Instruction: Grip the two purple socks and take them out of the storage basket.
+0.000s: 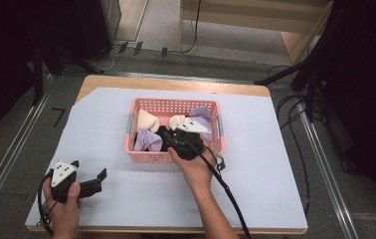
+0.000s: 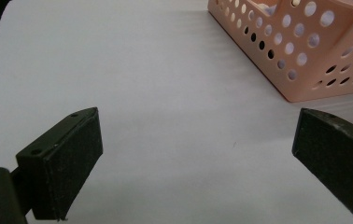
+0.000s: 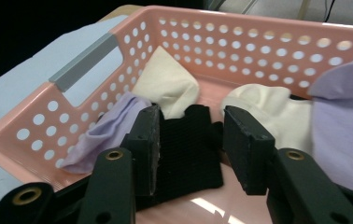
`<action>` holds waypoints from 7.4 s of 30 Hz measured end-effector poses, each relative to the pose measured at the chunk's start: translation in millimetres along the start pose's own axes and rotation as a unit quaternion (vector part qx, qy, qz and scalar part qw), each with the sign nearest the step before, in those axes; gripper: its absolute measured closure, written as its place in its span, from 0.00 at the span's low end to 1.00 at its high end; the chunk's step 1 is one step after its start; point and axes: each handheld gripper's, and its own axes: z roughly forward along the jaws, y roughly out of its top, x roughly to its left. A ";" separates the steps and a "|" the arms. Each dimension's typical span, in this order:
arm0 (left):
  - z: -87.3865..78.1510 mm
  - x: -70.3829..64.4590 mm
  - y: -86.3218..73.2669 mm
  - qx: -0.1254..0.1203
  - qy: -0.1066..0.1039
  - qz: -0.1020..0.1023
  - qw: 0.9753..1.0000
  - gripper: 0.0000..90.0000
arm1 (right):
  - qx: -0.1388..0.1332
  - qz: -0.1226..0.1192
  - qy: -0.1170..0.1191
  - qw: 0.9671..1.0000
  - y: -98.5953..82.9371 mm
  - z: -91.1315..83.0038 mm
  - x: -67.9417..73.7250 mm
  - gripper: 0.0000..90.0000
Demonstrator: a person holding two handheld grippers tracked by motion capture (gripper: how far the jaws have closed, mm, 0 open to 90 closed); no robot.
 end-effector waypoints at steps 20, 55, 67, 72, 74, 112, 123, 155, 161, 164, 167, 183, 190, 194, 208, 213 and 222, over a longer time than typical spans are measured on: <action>0.6 1.1 0.4 0.004 -0.004 -0.002 1.000 0.03 | 0.077 0.054 0.009 0.996 10.1 47.6 37.2 0.54; 1.5 2.0 0.8 0.009 -0.007 -0.006 1.000 0.03 | 0.185 0.103 0.090 0.973 22.9 74.7 52.7 0.79; 1.8 2.7 0.8 0.009 -0.010 -0.007 1.000 0.03 | 0.138 0.092 0.094 0.982 23.3 68.2 52.4 0.92; 1.9 2.5 0.8 0.008 -0.009 -0.008 1.000 0.03 | 0.090 0.089 0.095 0.987 25.8 57.1 53.8 0.92; 1.7 2.6 0.8 0.009 -0.010 -0.007 1.000 0.03 | 0.070 0.080 0.085 0.991 27.9 51.6 53.6 0.92; 2.0 2.5 0.8 0.007 -0.009 -0.009 1.000 0.03 | -0.244 -0.030 -0.049 0.968 35.7 -31.1 -16.0 0.92; 1.8 3.2 1.1 0.012 -0.009 -0.004 1.000 0.03 | -0.253 -0.030 -0.110 0.961 28.9 -50.3 -52.0 0.92; 1.9 2.3 0.8 0.009 -0.006 -0.008 1.000 0.03 | -0.161 0.091 -0.269 0.945 -32.5 -71.2 -140.6 0.81; 1.8 2.1 0.9 0.011 -0.006 -0.007 1.000 0.03 | -0.198 0.112 -0.258 0.939 -30.4 -73.2 -134.1 0.64; 1.8 2.0 0.9 0.011 -0.006 -0.006 1.000 0.03 | -0.213 0.108 -0.233 0.943 -26.9 -71.6 -124.7 0.64; 1.9 1.9 0.9 0.011 -0.006 -0.006 1.000 0.03 | -0.205 0.092 -0.217 0.950 -20.9 -68.6 -115.2 0.66; 1.8 2.9 0.9 0.010 -0.008 -0.010 1.000 0.03 | -0.091 0.023 -0.141 0.985 8.6 -14.5 -67.9 0.70; 2.0 3.2 1.0 0.011 -0.010 -0.009 1.000 0.03 | -0.027 0.040 -0.139 0.989 17.4 2.1 -66.3 0.74; 2.0 3.1 0.9 0.011 -0.009 -0.009 1.000 0.03 | 0.021 0.055 -0.127 0.990 20.8 9.7 -69.2 0.74; 2.2 3.2 1.0 0.011 -0.010 -0.008 1.000 0.03 | 0.198 0.044 -0.130 0.970 26.5 38.6 -72.1 0.70; 2.1 3.3 1.1 0.012 -0.012 -0.009 1.000 0.03 | 0.233 0.024 -0.148 0.961 30.4 45.5 -71.8 0.59; 2.3 3.4 1.0 0.012 -0.012 -0.011 1.000 0.04 | 0.273 0.021 -0.155 0.949 31.6 50.9 -77.1 0.90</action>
